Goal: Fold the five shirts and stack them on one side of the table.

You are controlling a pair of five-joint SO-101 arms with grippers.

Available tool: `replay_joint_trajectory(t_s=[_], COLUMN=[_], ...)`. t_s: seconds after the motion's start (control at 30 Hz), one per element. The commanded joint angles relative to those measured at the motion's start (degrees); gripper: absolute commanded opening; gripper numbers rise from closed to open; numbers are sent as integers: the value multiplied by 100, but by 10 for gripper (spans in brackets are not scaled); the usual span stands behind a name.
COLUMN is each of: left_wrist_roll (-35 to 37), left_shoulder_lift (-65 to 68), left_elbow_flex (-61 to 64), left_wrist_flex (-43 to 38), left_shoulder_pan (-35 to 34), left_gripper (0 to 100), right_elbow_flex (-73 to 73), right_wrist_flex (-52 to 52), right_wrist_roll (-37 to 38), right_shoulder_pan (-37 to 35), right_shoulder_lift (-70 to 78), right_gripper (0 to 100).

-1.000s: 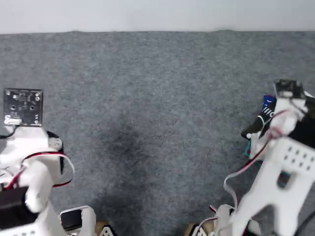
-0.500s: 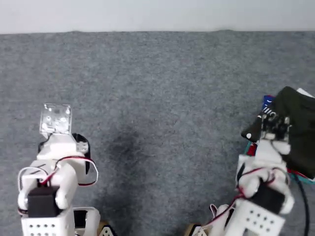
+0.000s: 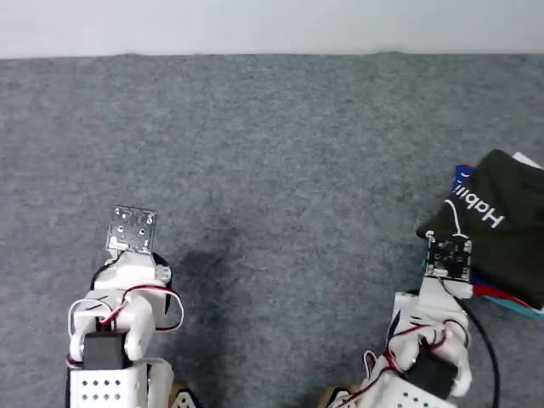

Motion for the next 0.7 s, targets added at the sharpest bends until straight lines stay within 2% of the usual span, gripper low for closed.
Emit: replay_joint_trajectory(t_s=[0.0,0.17,0.33,0.5,0.67], left_wrist_roll=[-79,-97,-97,-97,-88], left_shoulder_lift=[-378,-1081,-1846,-1776,-1776], left_elbow_flex=[286,936,1393,1516,1534], left_wrist_flex=[-193,-176,18,62,70], left_shoulder_pan=[35,35,35,35,35], left_gripper=[14,14,14,15,16], right_elbow_flex=[62,308,580,870,905], right_wrist_flex=[92,101,57,-48,-84], right_wrist_roll=[-404,-1134,-1152,-1152,-1152], right_shoulder_pan=[-40,-286,-919,-1402,-1578], right_shoulder_lift=[-40,-84,-84,-84,-66], right_gripper=[35,35,35,35,35])
